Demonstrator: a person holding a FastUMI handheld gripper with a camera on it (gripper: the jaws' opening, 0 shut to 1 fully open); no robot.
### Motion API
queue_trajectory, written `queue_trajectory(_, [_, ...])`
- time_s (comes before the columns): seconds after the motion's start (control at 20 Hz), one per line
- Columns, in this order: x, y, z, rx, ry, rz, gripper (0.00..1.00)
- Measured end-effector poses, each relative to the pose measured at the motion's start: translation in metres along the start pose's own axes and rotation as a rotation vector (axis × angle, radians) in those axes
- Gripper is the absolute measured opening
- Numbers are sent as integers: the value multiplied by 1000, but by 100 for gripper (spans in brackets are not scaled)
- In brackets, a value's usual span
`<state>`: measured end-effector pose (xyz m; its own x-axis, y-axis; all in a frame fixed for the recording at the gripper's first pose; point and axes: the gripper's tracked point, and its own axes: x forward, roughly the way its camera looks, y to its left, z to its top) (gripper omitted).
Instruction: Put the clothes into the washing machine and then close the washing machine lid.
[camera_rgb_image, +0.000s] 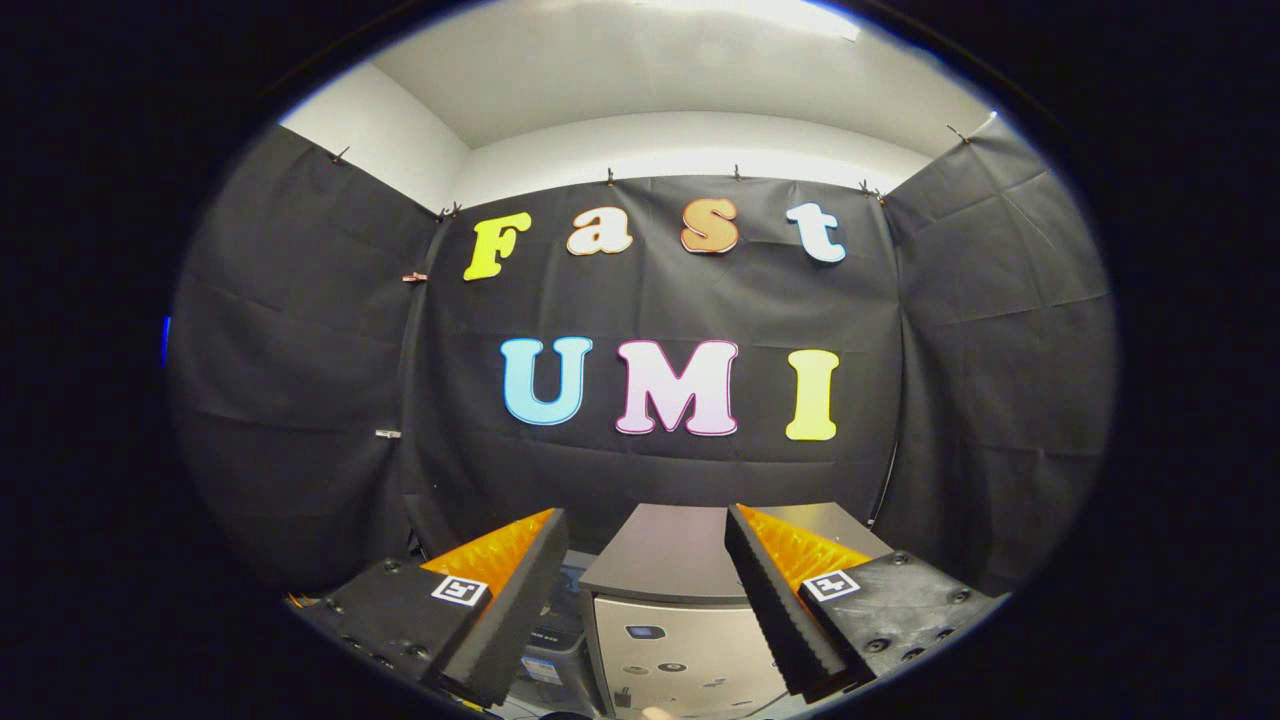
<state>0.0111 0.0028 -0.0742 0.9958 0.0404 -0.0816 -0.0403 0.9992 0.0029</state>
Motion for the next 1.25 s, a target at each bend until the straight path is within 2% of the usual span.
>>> queue_trajectory(1.25, [-10,-9,18,8,-42,15,98])
